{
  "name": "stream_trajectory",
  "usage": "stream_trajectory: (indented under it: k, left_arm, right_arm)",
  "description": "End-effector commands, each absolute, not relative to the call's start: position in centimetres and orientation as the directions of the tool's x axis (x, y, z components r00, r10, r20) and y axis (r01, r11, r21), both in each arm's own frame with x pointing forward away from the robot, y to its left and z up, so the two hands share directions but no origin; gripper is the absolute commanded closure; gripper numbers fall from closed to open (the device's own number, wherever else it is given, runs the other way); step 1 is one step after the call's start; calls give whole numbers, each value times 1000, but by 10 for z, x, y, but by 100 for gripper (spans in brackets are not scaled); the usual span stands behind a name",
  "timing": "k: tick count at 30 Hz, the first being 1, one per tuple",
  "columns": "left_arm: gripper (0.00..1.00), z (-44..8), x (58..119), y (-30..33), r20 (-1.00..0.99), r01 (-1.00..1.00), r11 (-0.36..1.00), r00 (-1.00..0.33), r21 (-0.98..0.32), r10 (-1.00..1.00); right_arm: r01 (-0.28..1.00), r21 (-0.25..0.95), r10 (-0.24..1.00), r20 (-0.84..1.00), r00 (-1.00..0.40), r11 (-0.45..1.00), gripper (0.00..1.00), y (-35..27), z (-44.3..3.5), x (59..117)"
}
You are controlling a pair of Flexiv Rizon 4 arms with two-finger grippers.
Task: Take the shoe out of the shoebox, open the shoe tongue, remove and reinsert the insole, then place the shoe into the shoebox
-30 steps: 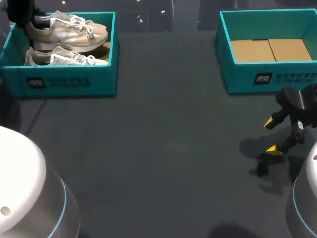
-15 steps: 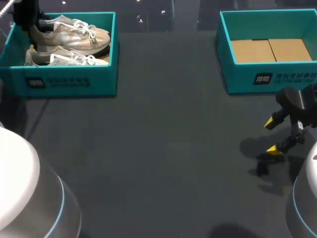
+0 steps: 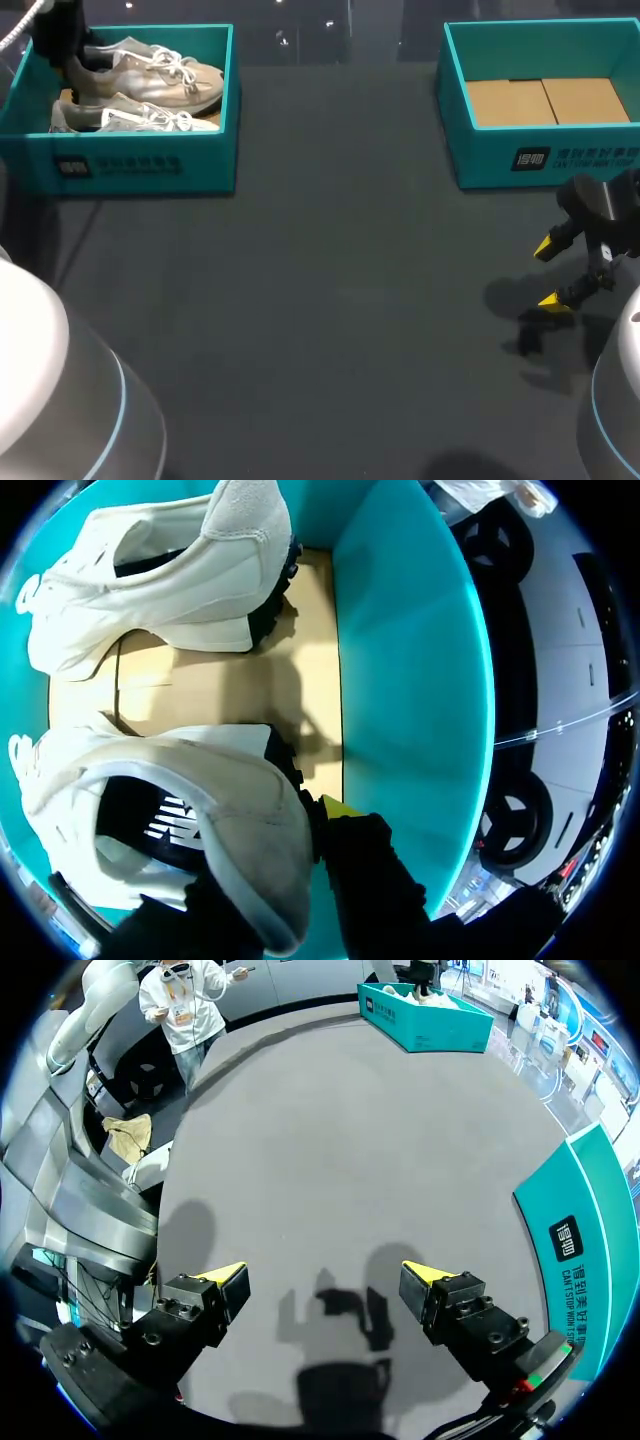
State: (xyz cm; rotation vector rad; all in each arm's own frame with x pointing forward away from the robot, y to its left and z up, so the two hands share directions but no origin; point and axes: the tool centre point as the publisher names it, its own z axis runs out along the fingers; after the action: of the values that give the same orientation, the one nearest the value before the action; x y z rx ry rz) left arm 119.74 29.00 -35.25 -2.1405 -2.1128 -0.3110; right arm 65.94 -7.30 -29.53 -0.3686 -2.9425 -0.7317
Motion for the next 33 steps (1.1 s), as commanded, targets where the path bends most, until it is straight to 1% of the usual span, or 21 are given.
stream_trajectory:
  k: [1,2,5,9,13,14,18,21,23,24,28,29,31,33]
  left_arm:
    - [100,-357,1202,287,231,998,-21,8,57,973]
    - [100,-358,1202,287,232,998,-22,8,58,973]
    - [91,-362,1202,285,231,998,-25,11,56,973]
    - [93,-366,1204,285,234,998,-26,13,54,972]
    - [91,-370,1205,286,237,998,-25,12,53,971]
    - [89,-372,1206,286,238,998,-25,12,52,971]
    - [77,-376,1207,288,239,998,-20,7,53,971]
    - [71,-378,1208,290,236,998,-17,4,52,972]
    - [64,-379,1209,291,233,999,-15,2,52,973]
    - [58,-379,1209,291,227,999,-13,1,52,974]
    - [51,-373,1207,292,201,998,-12,0,57,980]
    - [44,-369,1206,291,191,998,-11,1,54,982]
    - [34,-361,1204,290,171,998,-9,-1,59,985]
    - [31,-352,1202,288,149,998,-11,1,67,989]
  right_arm:
    - [254,448,213,140,-967,857,0,-73,-295,658]
    - [254,448,213,140,-967,857,0,-73,-295,658]
    - [254,448,213,140,-967,857,0,-73,-295,658]
    - [254,448,213,140,-967,857,0,-73,-295,658]
    - [254,448,213,140,-967,857,0,-73,-295,658]
    - [254,448,213,140,-967,857,0,-73,-295,658]
    - [254,448,213,140,-967,857,0,-73,-295,658]
    - [254,448,213,140,-967,857,0,-73,-295,658]
    - [254,448,213,140,-967,857,0,-73,-295,658]
    - [254,448,213,140,-967,857,0,-73,-295,658]
    - [254,448,213,140,-967,857,0,-73,-295,658]
    - [254,448,213,140,-967,857,0,-73,-295,658]
    - [254,448,213,140,-967,857,0,-73,-295,658]
    - [254,448,213,140,-967,857,0,-73,-295,658]
